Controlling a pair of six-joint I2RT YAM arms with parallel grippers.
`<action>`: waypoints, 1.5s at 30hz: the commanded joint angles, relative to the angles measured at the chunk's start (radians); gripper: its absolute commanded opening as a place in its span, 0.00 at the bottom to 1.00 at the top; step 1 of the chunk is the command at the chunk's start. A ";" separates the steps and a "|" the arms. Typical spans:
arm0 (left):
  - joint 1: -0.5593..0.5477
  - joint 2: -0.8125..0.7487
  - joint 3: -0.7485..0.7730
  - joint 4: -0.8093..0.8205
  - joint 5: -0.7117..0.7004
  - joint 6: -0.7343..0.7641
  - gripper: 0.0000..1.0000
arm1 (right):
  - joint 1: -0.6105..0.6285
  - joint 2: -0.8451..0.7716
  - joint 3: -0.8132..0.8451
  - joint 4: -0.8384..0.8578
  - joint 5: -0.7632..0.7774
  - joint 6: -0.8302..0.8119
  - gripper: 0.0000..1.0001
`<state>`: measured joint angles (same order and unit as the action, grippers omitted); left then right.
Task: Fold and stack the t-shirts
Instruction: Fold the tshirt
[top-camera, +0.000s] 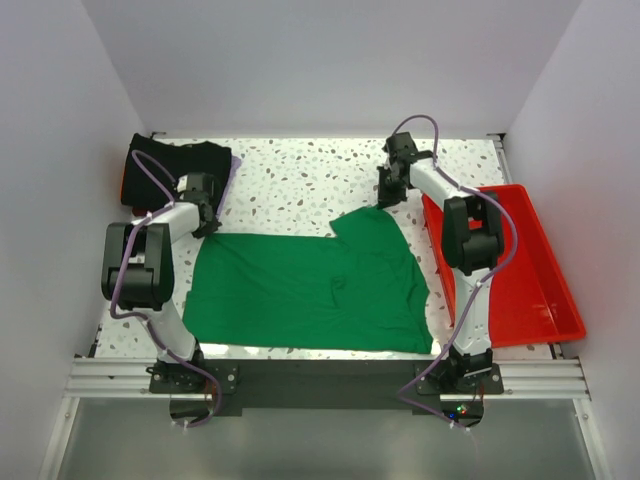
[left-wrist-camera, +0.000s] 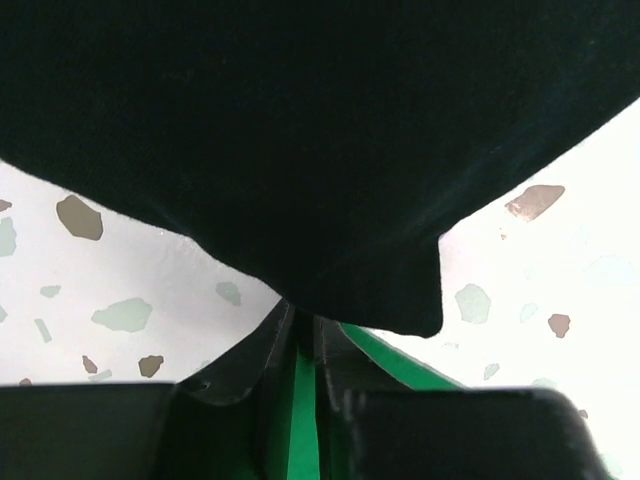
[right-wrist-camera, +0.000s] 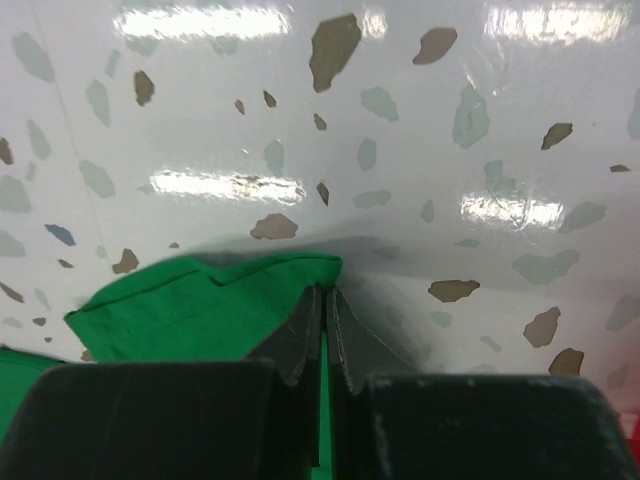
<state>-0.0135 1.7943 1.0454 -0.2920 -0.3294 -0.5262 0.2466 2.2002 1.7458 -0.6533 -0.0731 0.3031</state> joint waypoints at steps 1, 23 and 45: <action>0.007 0.014 0.038 0.008 -0.013 0.037 0.17 | 0.003 -0.014 0.099 -0.034 -0.027 0.024 0.00; 0.009 -0.032 0.054 -0.007 -0.086 0.031 0.43 | 0.002 -0.017 0.096 -0.040 -0.033 0.024 0.00; 0.009 0.030 0.053 0.017 -0.037 0.011 0.30 | 0.002 -0.030 0.073 -0.043 -0.047 0.019 0.00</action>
<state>-0.0132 1.8088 1.0702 -0.3027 -0.3737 -0.5125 0.2466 2.2032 1.8236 -0.6918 -0.0994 0.3206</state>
